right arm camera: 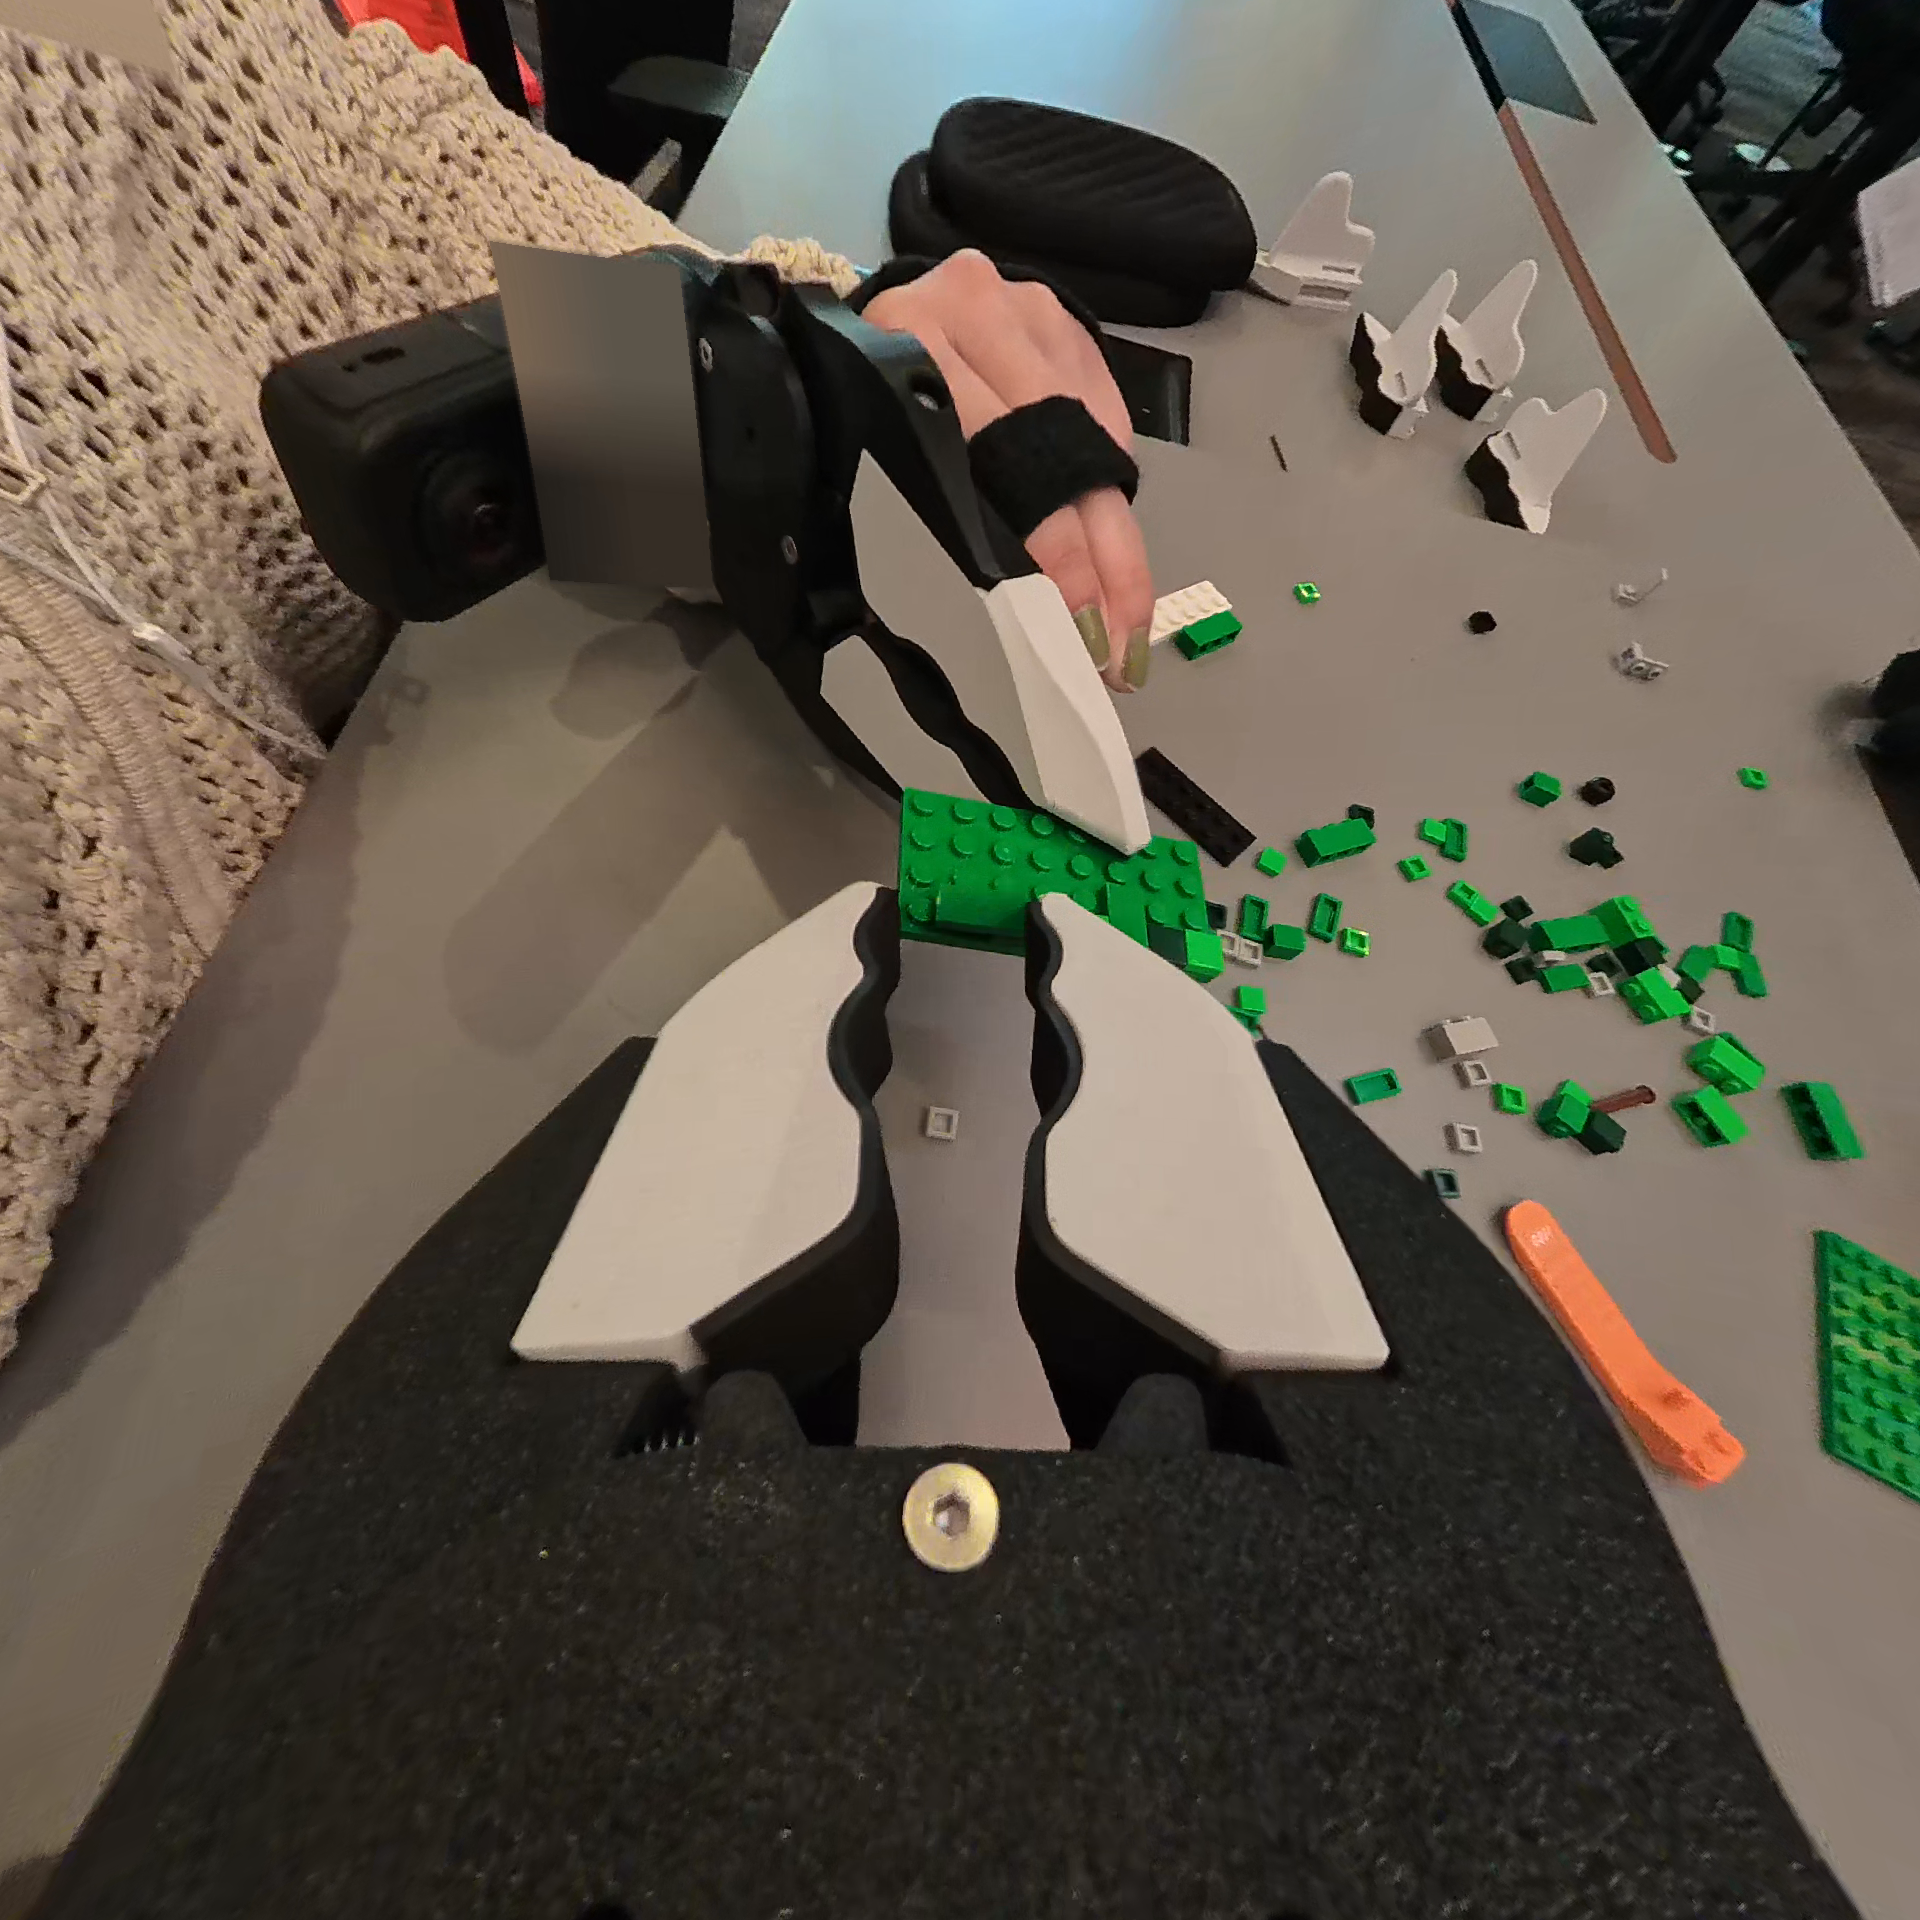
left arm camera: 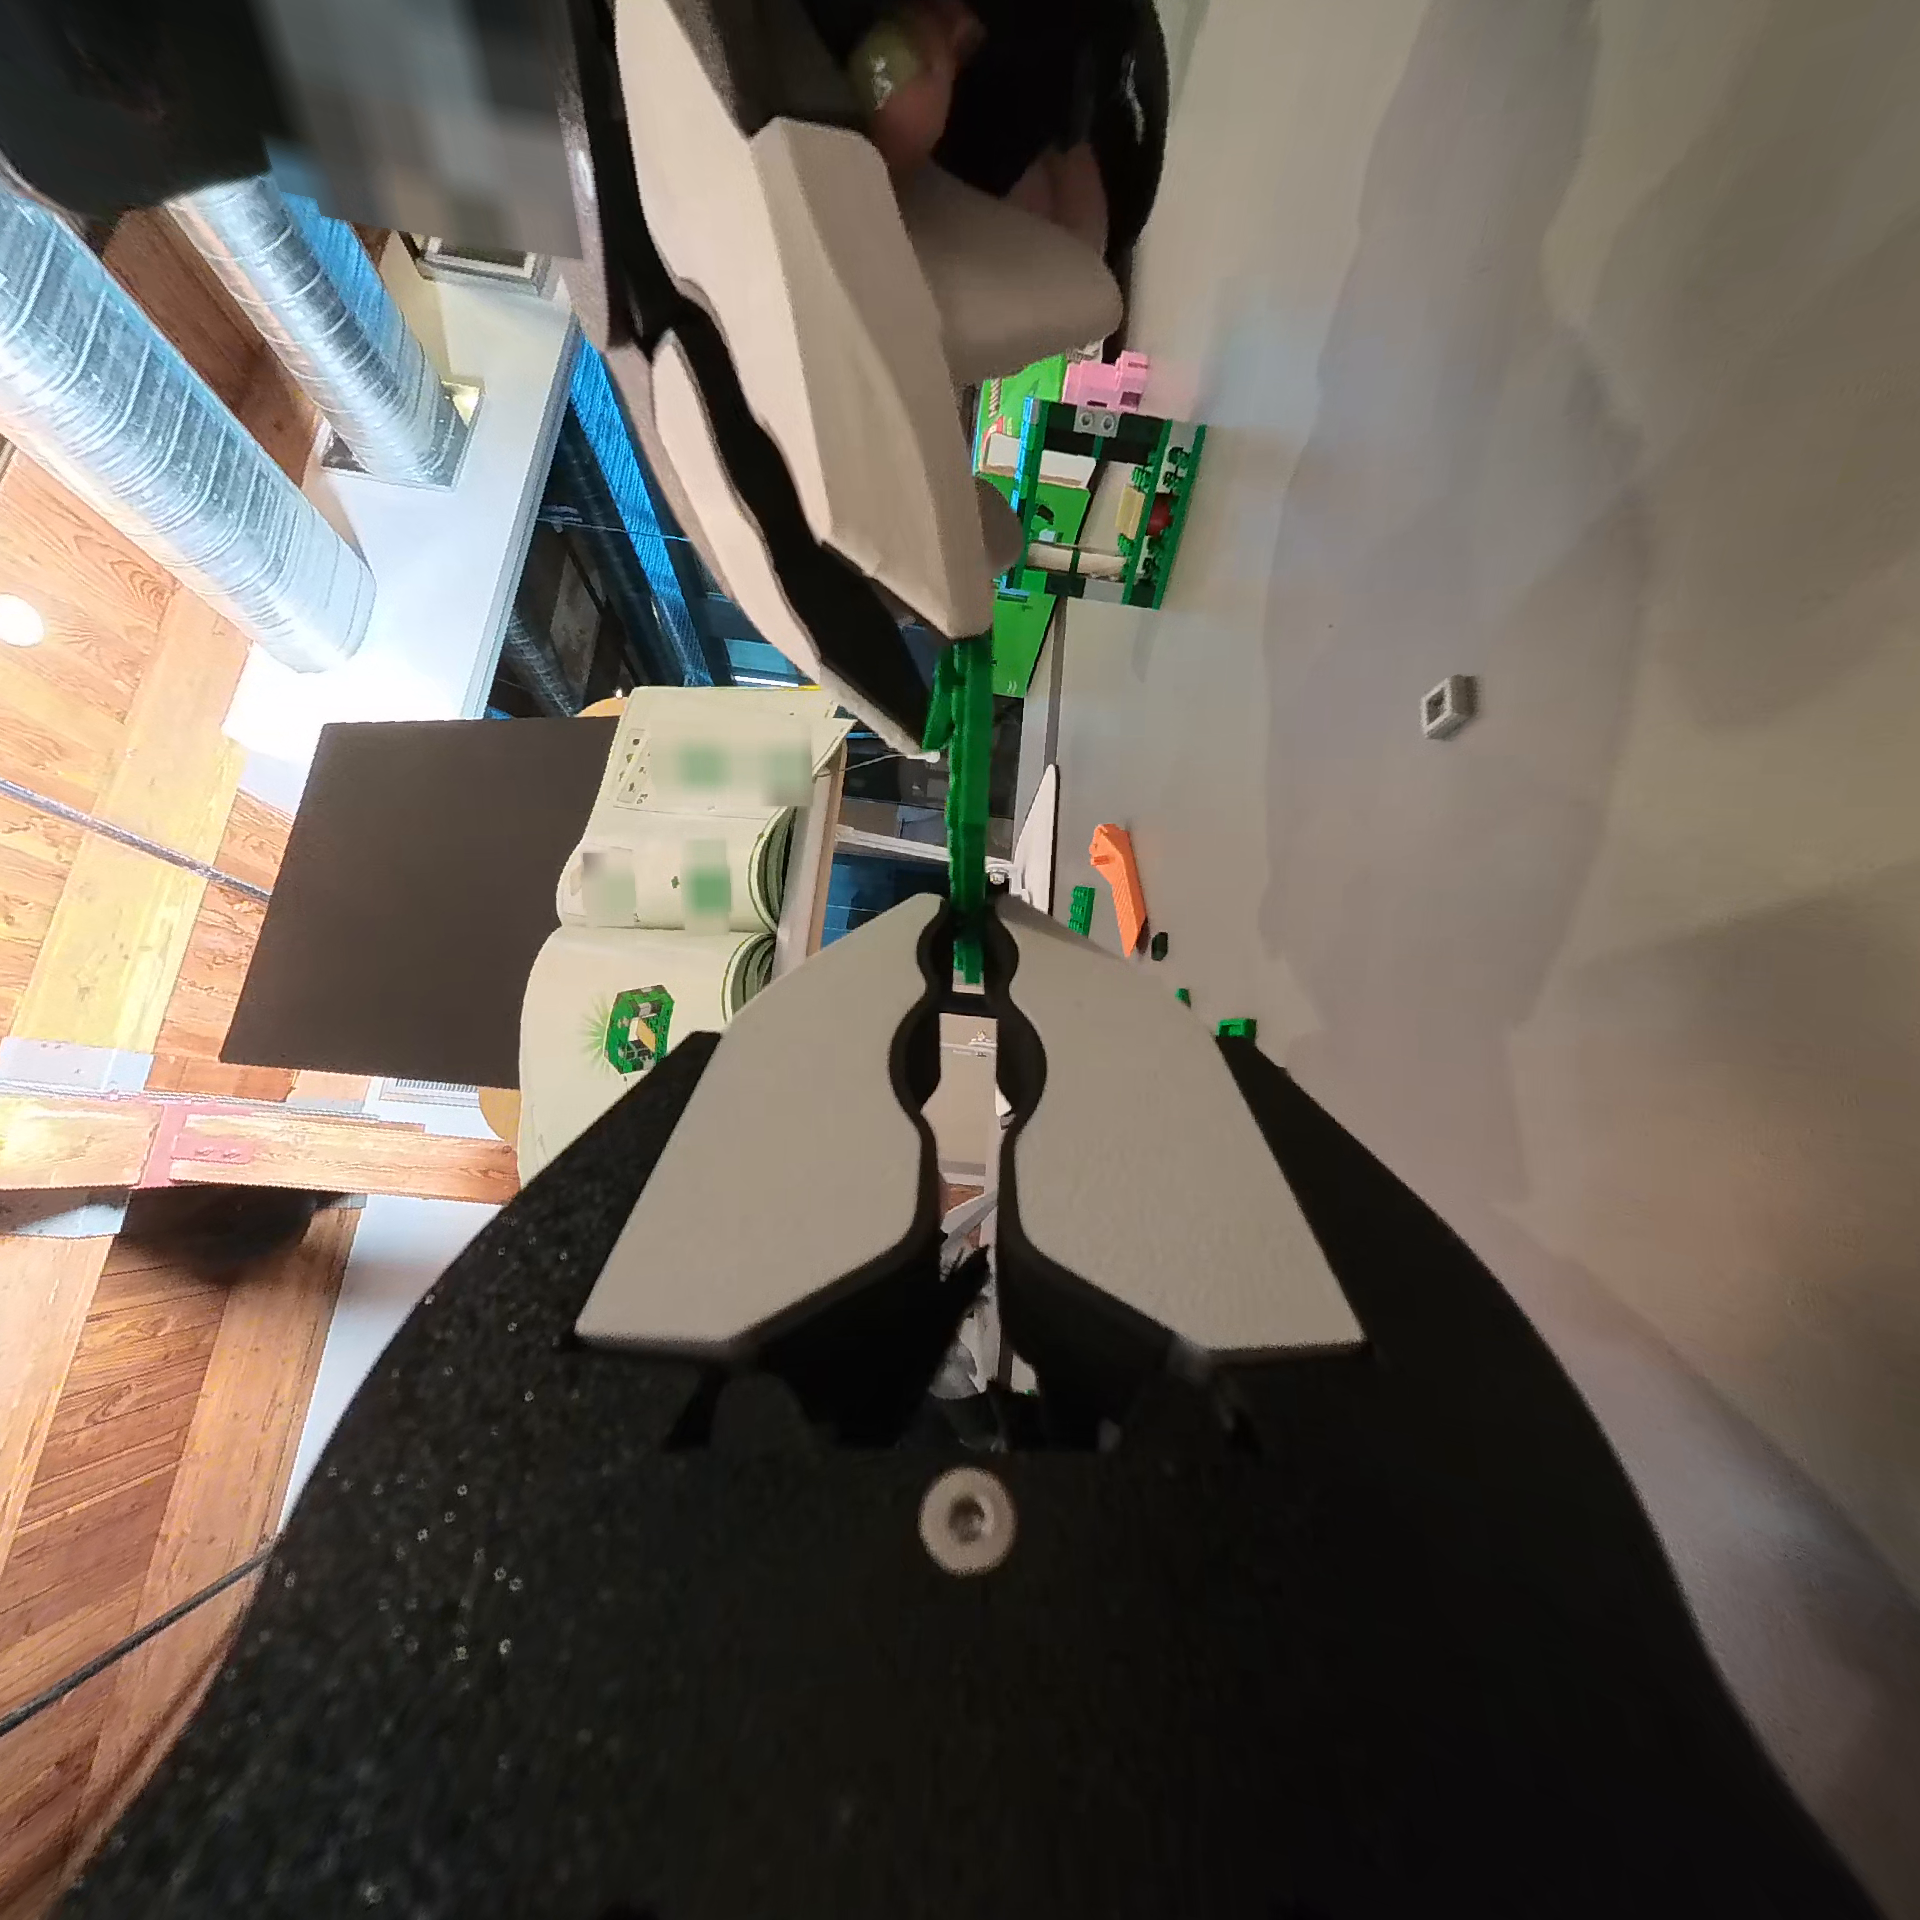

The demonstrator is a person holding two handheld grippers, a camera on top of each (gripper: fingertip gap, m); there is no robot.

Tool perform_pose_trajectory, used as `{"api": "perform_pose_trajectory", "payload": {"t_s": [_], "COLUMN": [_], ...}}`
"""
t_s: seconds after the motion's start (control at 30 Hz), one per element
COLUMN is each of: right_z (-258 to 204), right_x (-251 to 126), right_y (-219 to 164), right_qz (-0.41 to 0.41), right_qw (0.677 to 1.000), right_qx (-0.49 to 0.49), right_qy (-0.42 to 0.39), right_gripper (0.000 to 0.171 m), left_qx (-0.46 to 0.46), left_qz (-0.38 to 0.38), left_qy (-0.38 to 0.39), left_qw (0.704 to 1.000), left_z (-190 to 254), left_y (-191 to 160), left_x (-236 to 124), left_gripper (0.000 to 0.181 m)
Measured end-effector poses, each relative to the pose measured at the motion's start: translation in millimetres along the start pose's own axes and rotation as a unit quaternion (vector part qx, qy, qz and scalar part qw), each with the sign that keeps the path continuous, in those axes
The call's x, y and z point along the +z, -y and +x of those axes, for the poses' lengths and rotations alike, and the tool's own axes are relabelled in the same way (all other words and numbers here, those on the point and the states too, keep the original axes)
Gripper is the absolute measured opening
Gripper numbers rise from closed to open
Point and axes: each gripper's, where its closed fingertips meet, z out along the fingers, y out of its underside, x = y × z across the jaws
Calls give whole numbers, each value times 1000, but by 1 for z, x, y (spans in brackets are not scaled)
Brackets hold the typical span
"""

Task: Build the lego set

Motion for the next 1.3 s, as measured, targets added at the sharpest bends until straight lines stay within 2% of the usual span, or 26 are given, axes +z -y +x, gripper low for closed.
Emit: {"api": "perform_pose_trajectory", "payload": {"t_s": [0.5,0.63,1.1,1.2,1.3], "right_z": [0,6,1,-10,-17], "right_x": [0,-3,-4,-15,-20], "right_y": [-2,0,-5,0,5], "right_qz": [4,12,-3,17,21], "right_qw": [999,999,999,997,993], "right_qx": [39,49,29,-3,6], "right_qy": [25,9,27,78,120], "right_gripper": [19,4,17,18,22], "left_qx": [4,6,2,-9,-34], "left_qz": [3,6,15,50,73], "left_qy": [-5,-8,-11,-18,-18], "left_qw": [1000,1000,1000,999,997], "left_z": [2,4,5,5,2], "left_y": [2,3,6,16,26], "left_x": [0,0,0,-4,-6], "left_gripper": [4,4,4,4,4]}}
